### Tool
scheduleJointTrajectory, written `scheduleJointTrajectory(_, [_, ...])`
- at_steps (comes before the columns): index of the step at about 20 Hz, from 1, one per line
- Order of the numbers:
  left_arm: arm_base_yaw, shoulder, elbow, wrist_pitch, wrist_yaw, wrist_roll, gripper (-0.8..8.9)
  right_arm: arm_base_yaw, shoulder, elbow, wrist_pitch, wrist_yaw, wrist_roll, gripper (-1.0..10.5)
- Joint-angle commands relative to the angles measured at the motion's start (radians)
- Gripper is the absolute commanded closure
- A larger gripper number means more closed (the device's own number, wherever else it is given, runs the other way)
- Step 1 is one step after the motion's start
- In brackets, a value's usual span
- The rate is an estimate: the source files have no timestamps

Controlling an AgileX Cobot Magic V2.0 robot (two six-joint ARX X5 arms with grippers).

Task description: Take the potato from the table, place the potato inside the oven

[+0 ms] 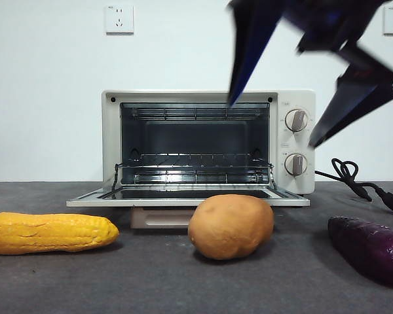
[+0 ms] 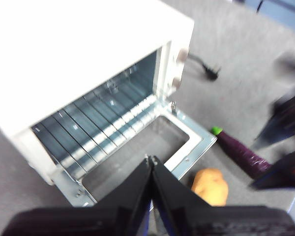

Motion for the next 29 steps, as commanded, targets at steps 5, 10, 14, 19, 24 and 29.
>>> scheduleJointTrajectory(5, [0.002,-0.075,-0.006,-0.069,-0.003,0.031,8.21,0.081,0.136,-0.001,0.126,0.120,0.165,2.9])
scheduleJointTrajectory(10, [0.002,-0.093,-0.006,-0.106,-0.002,0.043,8.21,0.089,0.233,-0.001,0.153,0.163,0.208,2.9])
scheduleJointTrajectory(14, [-0.001,-0.093,-0.006,-0.133,-0.002,0.047,8.21,0.095,0.301,-0.001,0.198,0.194,0.227,2.9])
scheduleJointTrajectory(19, [-0.025,-0.093,-0.006,-0.136,-0.002,0.050,8.21,0.107,0.338,-0.001,0.253,0.188,0.243,4.2])
scheduleJointTrajectory(24, [-0.026,-0.093,-0.006,-0.135,-0.002,0.050,8.21,0.115,0.348,-0.001,0.236,0.187,0.217,5.7])
scheduleJointTrajectory(29, [-0.026,-0.093,-0.006,-0.135,-0.002,0.050,8.21,0.115,0.348,-0.001,0.234,0.187,0.182,9.3])
